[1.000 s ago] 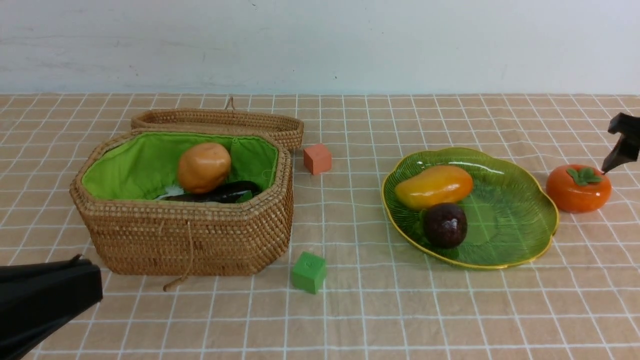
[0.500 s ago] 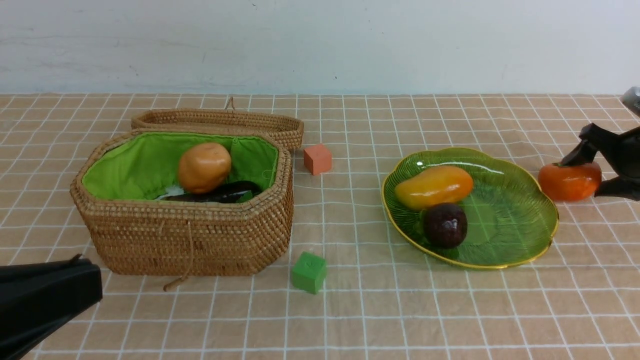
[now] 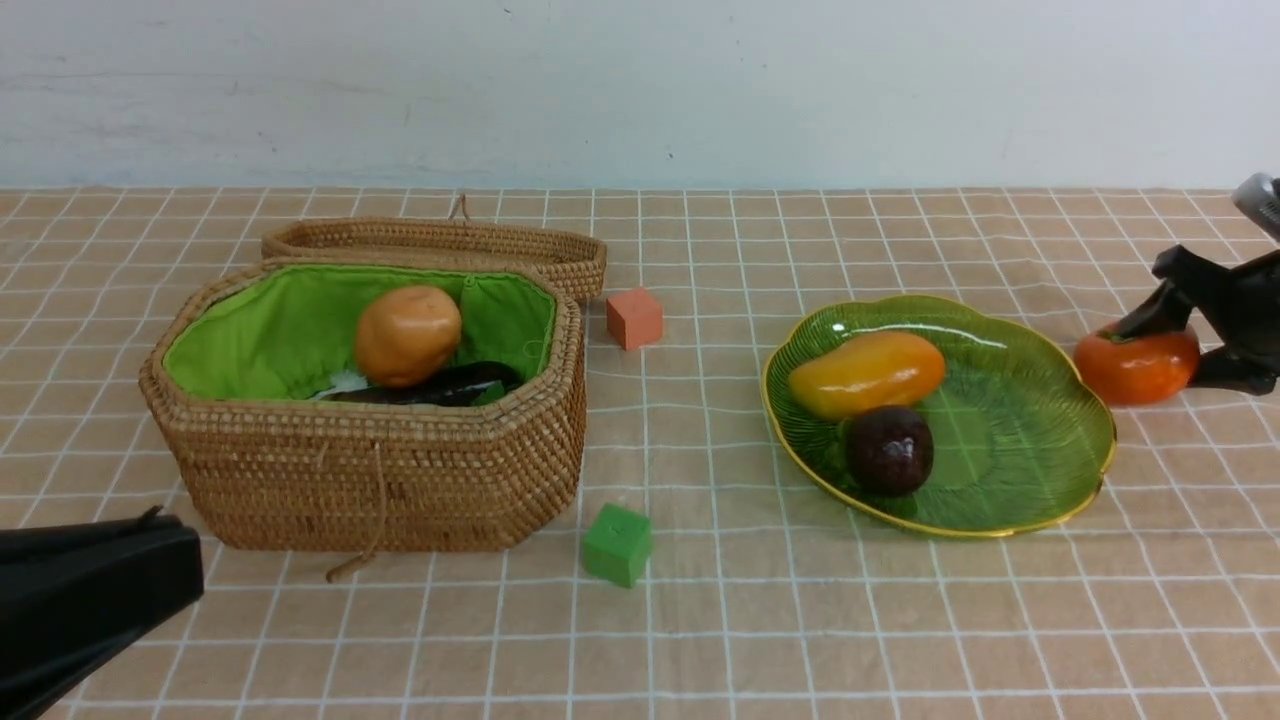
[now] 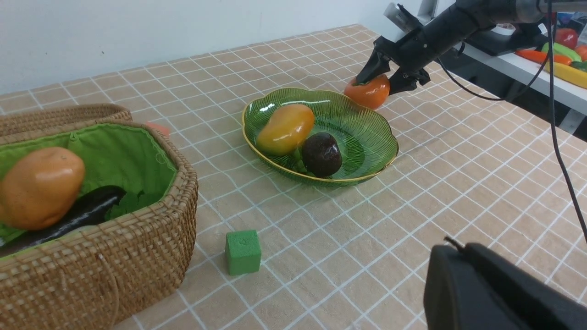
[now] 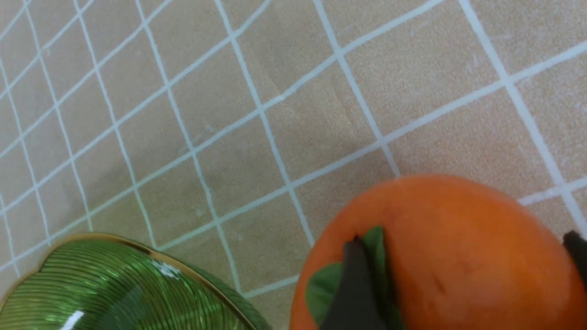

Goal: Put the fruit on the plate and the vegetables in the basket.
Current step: Grab a tomato with your right arm and place it on the plate on the right.

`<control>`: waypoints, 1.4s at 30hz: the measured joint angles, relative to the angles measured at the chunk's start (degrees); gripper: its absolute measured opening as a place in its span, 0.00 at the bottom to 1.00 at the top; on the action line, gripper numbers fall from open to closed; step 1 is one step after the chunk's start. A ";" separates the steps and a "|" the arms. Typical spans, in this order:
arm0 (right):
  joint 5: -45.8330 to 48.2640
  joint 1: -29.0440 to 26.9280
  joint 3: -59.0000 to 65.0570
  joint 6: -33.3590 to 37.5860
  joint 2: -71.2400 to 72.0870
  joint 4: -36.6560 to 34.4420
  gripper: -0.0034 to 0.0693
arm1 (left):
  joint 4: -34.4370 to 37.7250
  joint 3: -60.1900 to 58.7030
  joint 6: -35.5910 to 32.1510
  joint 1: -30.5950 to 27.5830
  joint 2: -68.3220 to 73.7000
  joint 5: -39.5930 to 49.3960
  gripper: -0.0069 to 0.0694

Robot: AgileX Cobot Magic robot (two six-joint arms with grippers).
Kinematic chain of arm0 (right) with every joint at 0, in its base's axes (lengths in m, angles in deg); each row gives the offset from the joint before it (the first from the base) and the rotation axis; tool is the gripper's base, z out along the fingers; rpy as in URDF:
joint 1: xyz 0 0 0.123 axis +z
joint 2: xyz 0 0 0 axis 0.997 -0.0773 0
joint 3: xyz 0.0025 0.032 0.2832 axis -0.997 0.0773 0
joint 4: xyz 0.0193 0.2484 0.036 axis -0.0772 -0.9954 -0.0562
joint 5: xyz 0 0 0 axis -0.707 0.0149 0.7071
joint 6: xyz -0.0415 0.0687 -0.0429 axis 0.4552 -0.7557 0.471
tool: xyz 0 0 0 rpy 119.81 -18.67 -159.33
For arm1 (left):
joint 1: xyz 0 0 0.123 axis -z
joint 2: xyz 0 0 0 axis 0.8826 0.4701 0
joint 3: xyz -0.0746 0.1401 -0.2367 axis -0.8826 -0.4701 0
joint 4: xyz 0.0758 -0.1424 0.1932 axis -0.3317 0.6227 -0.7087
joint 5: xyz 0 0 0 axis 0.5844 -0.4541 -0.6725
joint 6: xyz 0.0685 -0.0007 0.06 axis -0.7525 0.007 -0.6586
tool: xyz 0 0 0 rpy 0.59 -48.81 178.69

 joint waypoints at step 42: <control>-16.00 20.59 34.14 6.71 30.08 11.90 0.92 | -1.41 0.00 -0.07 0.00 0.00 -0.12 0.10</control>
